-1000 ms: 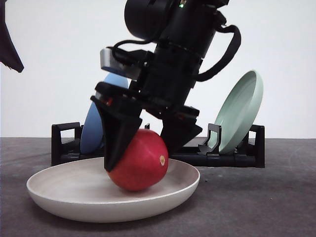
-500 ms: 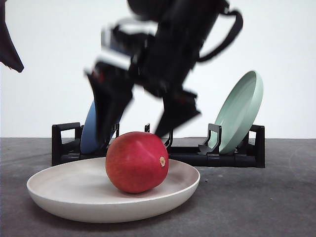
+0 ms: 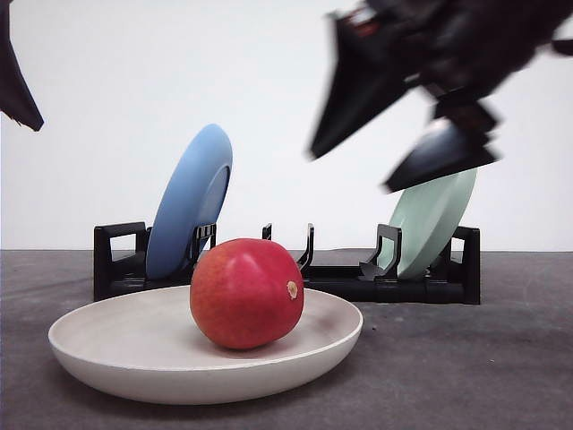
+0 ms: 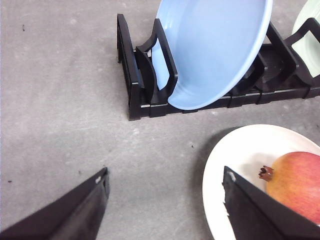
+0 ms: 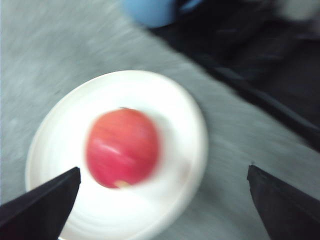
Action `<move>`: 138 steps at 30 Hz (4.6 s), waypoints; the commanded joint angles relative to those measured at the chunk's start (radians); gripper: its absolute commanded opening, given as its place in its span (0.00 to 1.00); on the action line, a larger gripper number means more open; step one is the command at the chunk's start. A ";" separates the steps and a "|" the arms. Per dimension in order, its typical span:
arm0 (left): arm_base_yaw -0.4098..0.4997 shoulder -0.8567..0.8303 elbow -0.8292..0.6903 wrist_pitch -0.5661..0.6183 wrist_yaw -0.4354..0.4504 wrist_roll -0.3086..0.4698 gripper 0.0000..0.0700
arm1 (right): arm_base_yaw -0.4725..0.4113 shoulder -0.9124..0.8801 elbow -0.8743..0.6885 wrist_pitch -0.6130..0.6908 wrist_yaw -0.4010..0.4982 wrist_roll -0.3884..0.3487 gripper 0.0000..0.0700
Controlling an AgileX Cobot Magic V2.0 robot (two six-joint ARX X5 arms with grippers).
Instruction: Place pomegranate in white plate
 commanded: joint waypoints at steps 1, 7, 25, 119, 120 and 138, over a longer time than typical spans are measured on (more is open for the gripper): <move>-0.001 0.006 0.015 0.010 0.003 -0.003 0.61 | -0.041 -0.045 -0.024 -0.021 -0.011 0.005 0.97; -0.001 0.006 0.015 0.007 0.003 -0.004 0.61 | -0.206 -0.210 -0.113 -0.092 -0.011 0.005 0.97; -0.001 0.006 0.015 -0.054 0.003 -0.006 0.04 | -0.279 -0.269 -0.144 -0.111 0.003 -0.007 0.05; 0.287 -0.762 -0.640 0.303 -0.072 0.154 0.04 | -0.412 -0.789 -0.419 0.026 0.207 -0.107 0.05; 0.287 -0.762 -0.640 0.303 -0.072 0.154 0.04 | -0.429 -0.828 -0.450 0.049 0.207 -0.105 0.05; 0.287 -0.761 -0.640 0.303 -0.072 0.154 0.04 | -0.566 -1.146 -0.741 0.170 0.309 -0.043 0.05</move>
